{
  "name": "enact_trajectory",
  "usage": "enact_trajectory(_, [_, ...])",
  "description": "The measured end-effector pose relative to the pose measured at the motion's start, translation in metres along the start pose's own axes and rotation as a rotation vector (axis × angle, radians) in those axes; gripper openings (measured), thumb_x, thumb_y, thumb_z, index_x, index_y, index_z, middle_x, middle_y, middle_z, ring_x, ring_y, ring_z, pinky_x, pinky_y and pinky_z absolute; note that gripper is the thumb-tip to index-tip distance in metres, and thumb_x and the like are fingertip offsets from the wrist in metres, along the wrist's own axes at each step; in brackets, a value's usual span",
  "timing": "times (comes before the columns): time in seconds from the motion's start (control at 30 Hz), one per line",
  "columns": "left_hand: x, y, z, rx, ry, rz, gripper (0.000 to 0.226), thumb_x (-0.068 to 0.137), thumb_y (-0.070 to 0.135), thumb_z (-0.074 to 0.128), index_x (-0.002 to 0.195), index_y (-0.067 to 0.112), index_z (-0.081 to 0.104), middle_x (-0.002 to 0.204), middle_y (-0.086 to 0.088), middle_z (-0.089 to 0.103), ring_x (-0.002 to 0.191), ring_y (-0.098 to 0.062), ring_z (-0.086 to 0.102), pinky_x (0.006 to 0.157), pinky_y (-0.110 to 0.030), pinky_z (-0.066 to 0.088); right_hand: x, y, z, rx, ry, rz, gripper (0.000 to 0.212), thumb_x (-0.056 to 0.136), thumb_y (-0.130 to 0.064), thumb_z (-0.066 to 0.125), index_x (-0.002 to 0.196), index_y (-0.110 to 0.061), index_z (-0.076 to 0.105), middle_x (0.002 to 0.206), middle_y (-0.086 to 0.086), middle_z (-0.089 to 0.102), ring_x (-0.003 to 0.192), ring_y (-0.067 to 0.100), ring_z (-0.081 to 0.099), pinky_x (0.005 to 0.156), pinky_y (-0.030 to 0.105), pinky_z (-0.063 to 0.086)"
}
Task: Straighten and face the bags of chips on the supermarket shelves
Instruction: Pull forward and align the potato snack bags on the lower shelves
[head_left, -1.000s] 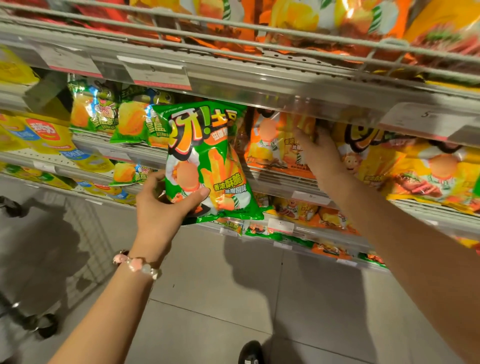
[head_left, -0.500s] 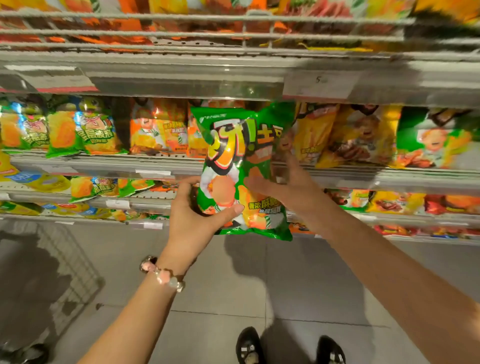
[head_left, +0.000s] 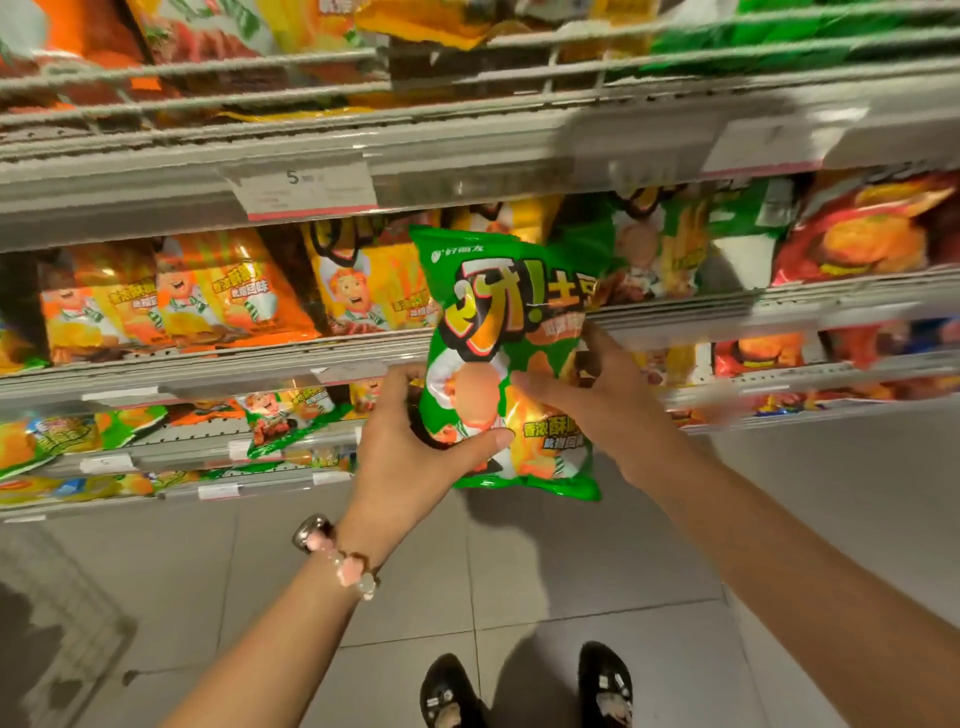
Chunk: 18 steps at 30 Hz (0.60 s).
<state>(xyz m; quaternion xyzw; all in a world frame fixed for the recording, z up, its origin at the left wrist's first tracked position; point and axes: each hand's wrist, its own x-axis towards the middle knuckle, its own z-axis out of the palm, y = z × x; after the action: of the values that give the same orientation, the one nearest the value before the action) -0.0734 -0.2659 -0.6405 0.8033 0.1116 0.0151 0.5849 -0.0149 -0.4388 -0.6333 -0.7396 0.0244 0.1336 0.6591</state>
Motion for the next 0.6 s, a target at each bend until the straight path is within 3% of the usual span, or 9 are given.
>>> enact_trajectory(0.13, [0.011,0.018,0.047,0.057,-0.090,0.008,0.066,0.045,0.046,0.082,0.100,0.029,0.049,0.100,0.008,0.066,0.091,-0.002,0.063,0.081,-0.030,0.054,0.006,0.004,-0.055,-0.018,0.053,-0.005,0.035,0.074,-0.011,0.079,0.097,-0.030,0.058,0.077,-0.023,0.070,0.074,-0.008,0.065,0.061,0.008,0.048])
enact_trajectory(0.23, [0.024,0.031,0.067,0.227,-0.088,0.117,0.081,0.040,0.056,0.079,0.110,0.027,0.049,0.107,0.010,0.058,0.097,-0.001,0.054,0.086,-0.018,0.044,0.016,0.003,-0.100,-0.005,0.123,-0.009,0.029,0.076,-0.009,0.076,0.094,-0.026,0.060,0.069,-0.028,0.068,0.066,-0.012,0.063,0.054,0.004,0.044])
enact_trajectory(0.3, [0.036,0.038,0.074,0.438,-0.029,0.273,0.098,0.043,0.061,0.078,0.125,0.015,0.049,0.120,0.000,0.050,0.112,-0.013,0.046,0.095,-0.026,0.038,0.023,0.003,-0.132,0.000,0.171,-0.006,0.029,0.076,-0.010,0.077,0.092,-0.027,0.060,0.073,-0.023,0.071,0.070,-0.008,0.065,0.057,0.008,0.048])
enact_trajectory(0.4, [0.062,0.040,0.085,0.811,0.066,0.364,0.120,0.047,0.050,0.090,0.146,0.008,0.034,0.150,-0.022,0.026,0.140,-0.041,0.021,0.111,-0.054,0.025,0.037,0.001,-0.173,-0.008,0.249,-0.003,0.042,0.075,-0.016,0.078,0.111,-0.022,0.057,0.098,-0.010,0.071,0.091,0.007,0.067,0.076,0.024,0.053])
enact_trajectory(0.5, [0.084,0.038,0.097,1.033,0.005,0.267,0.133,0.053,0.047,0.089,0.153,0.017,0.007,0.160,-0.016,-0.005,0.146,-0.038,-0.008,0.114,-0.059,0.011,0.056,-0.006,-0.204,-0.023,0.337,-0.042,0.039,0.076,-0.017,0.078,0.110,-0.020,0.060,0.099,-0.010,0.069,0.088,0.002,0.066,0.074,0.021,0.049])
enact_trajectory(0.6, [0.099,0.029,0.106,1.123,-0.050,0.202,0.135,0.058,0.050,0.086,0.153,0.022,-0.006,0.160,-0.010,-0.016,0.146,-0.033,-0.015,0.114,-0.058,0.010,0.074,-0.013,-0.223,-0.019,0.375,-0.109,0.027,0.078,-0.014,0.075,0.099,-0.022,0.060,0.091,-0.017,0.067,0.077,-0.008,0.065,0.066,0.013,0.049])
